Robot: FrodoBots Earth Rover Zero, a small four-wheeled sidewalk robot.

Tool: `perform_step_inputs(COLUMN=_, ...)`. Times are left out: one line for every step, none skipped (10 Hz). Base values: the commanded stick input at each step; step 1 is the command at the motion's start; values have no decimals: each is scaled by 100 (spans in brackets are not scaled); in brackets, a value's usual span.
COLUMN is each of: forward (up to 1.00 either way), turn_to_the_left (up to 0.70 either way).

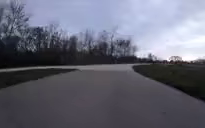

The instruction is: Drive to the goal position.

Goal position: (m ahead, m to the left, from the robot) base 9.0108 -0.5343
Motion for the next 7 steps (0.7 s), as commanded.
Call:
perform_step_inputs(forward=100, turn_to_the_left=0)
perform_step_inputs(forward=100, turn_to_the_left=0)
perform_step_inputs(forward=100, turn_to_the_left=0)
perform_step_inputs(forward=100, turn_to_the_left=0)
perform_step_inputs(forward=100, turn_to_the_left=0)
perform_step_inputs(forward=100, turn_to_the_left=0)
perform_step_inputs(forward=100, turn_to_the_left=0)
